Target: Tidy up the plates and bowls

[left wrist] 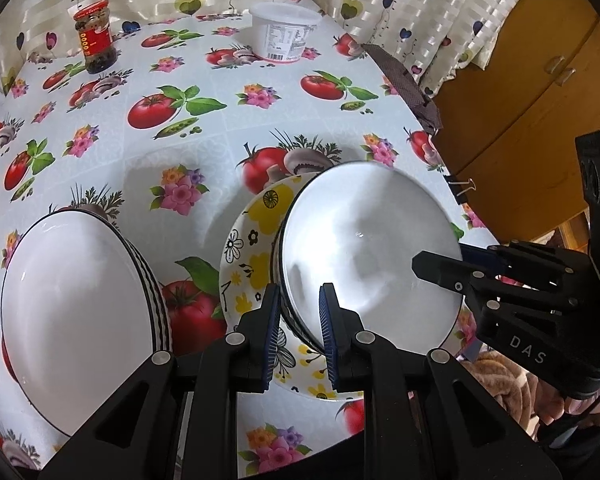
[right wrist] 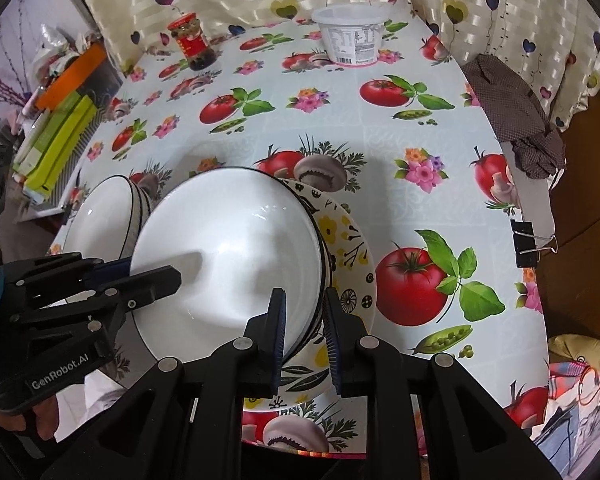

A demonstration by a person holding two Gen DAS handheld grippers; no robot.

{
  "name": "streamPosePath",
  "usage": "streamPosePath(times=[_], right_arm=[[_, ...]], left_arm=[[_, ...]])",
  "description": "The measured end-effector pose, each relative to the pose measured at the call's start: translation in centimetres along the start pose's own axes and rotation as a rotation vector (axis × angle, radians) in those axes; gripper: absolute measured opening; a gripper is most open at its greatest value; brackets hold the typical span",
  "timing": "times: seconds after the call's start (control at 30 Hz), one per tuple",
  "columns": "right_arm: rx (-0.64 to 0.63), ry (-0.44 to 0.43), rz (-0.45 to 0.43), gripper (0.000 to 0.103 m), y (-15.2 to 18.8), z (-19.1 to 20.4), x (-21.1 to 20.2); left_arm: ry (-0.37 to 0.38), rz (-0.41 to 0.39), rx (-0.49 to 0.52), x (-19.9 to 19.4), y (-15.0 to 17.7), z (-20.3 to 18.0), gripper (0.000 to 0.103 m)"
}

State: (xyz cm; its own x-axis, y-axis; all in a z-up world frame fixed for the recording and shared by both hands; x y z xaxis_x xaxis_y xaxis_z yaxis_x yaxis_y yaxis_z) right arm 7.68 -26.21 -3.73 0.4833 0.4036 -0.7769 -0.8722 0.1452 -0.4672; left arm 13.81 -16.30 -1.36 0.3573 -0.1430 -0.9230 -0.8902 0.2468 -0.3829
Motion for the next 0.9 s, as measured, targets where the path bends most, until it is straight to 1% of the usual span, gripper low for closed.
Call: streamPosePath(times=[0.07,0.2,0.27,0.4,0.47,0.6,0.67,0.9], right_arm=[[0.005,0.000,-0.016,0.020,0.0,-0.1,-0.2],[-0.003,-0.008,-0.035,0.020,0.1,-0.1,-0.6],[-0.013,-0.010,-0.052,0.020,0.2,0.0,-0.8],[-0.017,-0.010,-0.072,0.014,0.3,-0.1,-1.0],[-0.008,-0.018,-0.073,0.014,0.3,-0.4,-0.9],[-0.013,-0.014,-0.077,0.012,0.2,-0.5,-0.8],[-0.004,-0.025,-0.085,0.011,0.2,-0.7,-0.9],[-0.006,-0.030,-0.096,0.011,0.2,-0.6,-1.1]], left_arm=[[0.017,-0.007,-0.020,0.0,0.0,0.3,0.022],[0.021,-0.023,-0.019,0.0,0.1,0.4,0.022],[0.034,-0.035,-0.028,-0.1,0.2,0.6,0.022],[0.045,-0.112,-0.066,-1.5,0.1,1.6,0.022],[0.051,-0.140,-0.068,-2.0,0.0,1.7,0.022],[0.061,-0.121,-0.047,-1.1,-0.1,1.2,0.021],[0.044,-0.124,-0.040,-0.7,-0.1,1.1,0.020],[0.035,-0.116,-0.033,0.1,0.2,1.0,0.018]])
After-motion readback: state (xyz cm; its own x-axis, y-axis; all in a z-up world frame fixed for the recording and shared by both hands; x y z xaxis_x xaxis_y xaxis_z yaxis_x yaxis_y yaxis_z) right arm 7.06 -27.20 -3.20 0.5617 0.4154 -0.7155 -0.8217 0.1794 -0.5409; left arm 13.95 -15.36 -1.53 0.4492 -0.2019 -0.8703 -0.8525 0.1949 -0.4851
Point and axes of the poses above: each gripper's, at about its wrist camera, not at the fingertips, and x roughly the way its jaws point, z to its left, y to its underside, the point moved 2 cm from there along x, roughly the way its jaws point, and after that the axes turned 13 degrees about -y, right-handed, at the moved point
